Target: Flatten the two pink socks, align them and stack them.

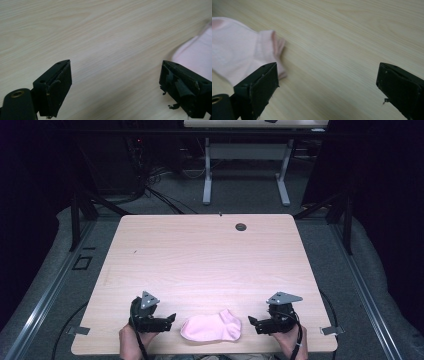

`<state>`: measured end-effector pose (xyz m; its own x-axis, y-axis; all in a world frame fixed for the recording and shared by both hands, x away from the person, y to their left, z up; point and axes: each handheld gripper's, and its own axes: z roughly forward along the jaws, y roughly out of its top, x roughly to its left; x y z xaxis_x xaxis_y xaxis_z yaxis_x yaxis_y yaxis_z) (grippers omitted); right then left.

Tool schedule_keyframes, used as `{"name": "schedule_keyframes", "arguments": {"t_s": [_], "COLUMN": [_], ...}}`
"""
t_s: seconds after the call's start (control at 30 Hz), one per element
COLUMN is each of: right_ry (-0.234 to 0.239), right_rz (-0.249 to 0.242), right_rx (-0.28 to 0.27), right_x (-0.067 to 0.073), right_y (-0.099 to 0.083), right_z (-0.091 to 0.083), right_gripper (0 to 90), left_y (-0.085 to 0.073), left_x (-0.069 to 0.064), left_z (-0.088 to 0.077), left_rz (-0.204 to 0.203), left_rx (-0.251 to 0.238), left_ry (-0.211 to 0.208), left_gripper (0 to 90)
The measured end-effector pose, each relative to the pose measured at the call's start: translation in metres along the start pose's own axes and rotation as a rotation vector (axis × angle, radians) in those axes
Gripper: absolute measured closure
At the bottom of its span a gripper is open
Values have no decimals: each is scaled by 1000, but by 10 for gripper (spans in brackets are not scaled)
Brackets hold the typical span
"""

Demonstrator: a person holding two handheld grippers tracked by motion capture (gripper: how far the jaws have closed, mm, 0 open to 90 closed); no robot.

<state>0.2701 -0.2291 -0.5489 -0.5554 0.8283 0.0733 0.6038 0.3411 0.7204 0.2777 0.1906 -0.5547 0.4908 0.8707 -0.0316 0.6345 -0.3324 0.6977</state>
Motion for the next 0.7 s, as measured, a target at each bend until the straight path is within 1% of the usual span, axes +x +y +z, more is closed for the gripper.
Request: {"name": "schedule_keyframes", "arguments": {"t_s": [0.03,0.1,0.13,0.27,0.3,0.33,0.37,0.43,0.47,0.6,0.7], "right_ry": [-5,-34,-49,-97,-112,-115,-131,-141,-152,-198,-210], "right_rz": [11,24,42,85,98,104,108,118,124,114,114], "right_rx": [1,11,-1,12,18,25,39,35,45,24,13], "right_x": [-4,-15,-20,-41,-47,-50,-55,-59,-62,-65,-67], "right_y": [-2,-7,-9,-21,-24,-26,-29,-33,-35,-38,-40], "right_z": [-1,-3,-3,-2,0,1,3,5,7,9,10], "right_gripper": [37,29,29,25,24,24,17,20,15,13,2], "left_y": [-3,-7,-9,-21,-23,-26,-27,-31,-31,-34,-34], "left_x": [7,16,21,40,43,46,49,52,54,56,58], "left_z": [1,2,3,8,10,12,13,14,14,16,17], "left_rz": [-9,-29,-40,-84,-88,-94,-96,-95,-97,-97,-99], "left_rx": [10,13,17,37,42,43,45,20,14,-17,-20], "left_ry": [15,41,54,92,99,114,117,130,134,135,141], "left_gripper": [103,96,91,78,73,66,62,51,45,16,14]}}
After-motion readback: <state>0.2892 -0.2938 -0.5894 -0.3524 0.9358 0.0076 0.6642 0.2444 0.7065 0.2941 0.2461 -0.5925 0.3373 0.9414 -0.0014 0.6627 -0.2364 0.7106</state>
